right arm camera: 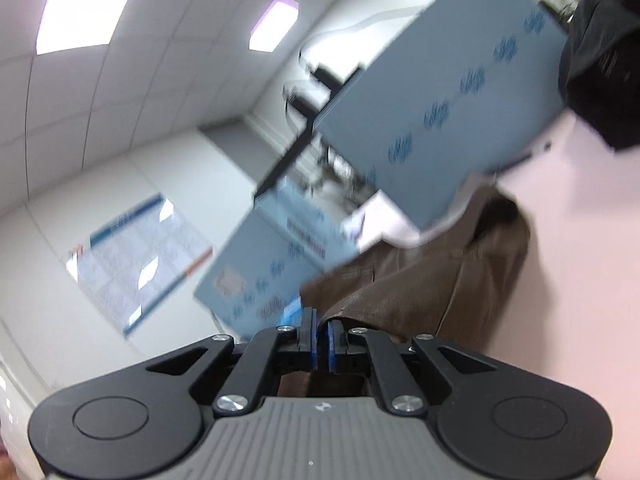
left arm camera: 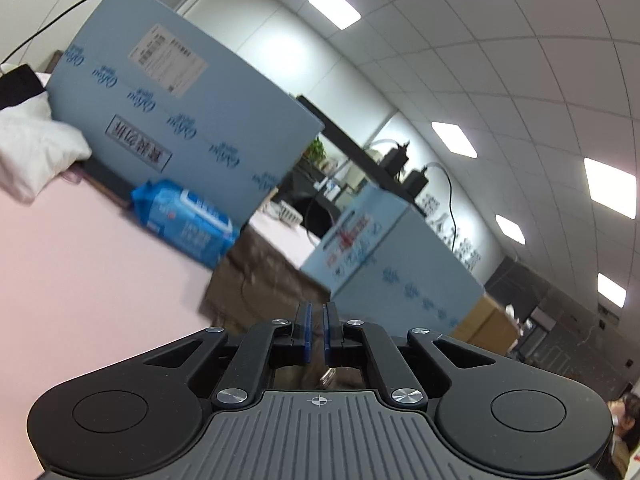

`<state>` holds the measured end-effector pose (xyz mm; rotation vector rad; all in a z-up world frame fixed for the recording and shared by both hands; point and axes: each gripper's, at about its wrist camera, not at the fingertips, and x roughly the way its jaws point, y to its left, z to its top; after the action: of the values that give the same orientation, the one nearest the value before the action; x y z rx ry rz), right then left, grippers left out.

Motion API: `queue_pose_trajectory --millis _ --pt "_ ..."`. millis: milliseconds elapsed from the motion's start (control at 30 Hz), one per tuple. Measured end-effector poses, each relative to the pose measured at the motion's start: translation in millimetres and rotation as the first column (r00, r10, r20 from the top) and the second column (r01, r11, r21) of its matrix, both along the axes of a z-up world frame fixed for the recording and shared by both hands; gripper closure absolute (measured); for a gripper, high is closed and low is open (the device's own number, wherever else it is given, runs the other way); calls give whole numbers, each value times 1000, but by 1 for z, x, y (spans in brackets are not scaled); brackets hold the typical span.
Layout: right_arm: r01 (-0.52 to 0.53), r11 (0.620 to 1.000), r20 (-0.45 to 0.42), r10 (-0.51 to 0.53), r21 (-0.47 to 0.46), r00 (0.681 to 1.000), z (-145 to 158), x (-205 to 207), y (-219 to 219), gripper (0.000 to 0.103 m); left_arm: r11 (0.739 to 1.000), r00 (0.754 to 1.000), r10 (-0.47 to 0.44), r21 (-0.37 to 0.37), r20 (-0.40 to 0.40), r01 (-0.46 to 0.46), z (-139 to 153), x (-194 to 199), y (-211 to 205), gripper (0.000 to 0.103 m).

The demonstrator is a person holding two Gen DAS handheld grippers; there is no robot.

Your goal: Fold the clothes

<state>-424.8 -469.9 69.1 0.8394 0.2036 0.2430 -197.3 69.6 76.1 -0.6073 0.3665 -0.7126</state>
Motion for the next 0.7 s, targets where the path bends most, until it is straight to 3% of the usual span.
queue_pose_trajectory --millis 100,167,233,333,400,433,467,533,700 --pt "72 997 22 -71 -17 997 4 1 -11 98 1000 1000 19 6 -9 -19 5 25 -15 99" --pt "91 994 -83 -97 -66 992 -2 9 -15 98 995 999 -12 96 -50 16 -2 30 -27 99" --pt "72 993 -194 -89 -93 977 -17 14 -18 96 980 992 -106 159 -72 117 -16 20 -31 99" --pt "52 992 -302 -85 -113 949 -31 7 -24 83 948 983 -169 259 -77 184 -33 -14 -26 97" --pt "69 988 -329 -111 -137 938 -31 -2 -30 75 942 982 -169 280 -88 187 -38 -28 -20 94" --pt "71 984 -331 -122 -164 936 -26 -6 -31 71 942 984 -141 291 -112 169 -43 -39 -12 86" --pt "71 978 -332 -134 -195 934 -21 -9 -31 63 943 983 -129 290 -130 163 -46 -43 -9 73" --pt "56 972 -329 -130 -227 935 -15 -11 -29 54 950 971 -120 262 -205 173 -55 -48 -1 59" --pt "7 973 -360 -92 -231 928 -22 -7 -20 47 955 921 -215 129 -324 268 -70 -46 -2 58"
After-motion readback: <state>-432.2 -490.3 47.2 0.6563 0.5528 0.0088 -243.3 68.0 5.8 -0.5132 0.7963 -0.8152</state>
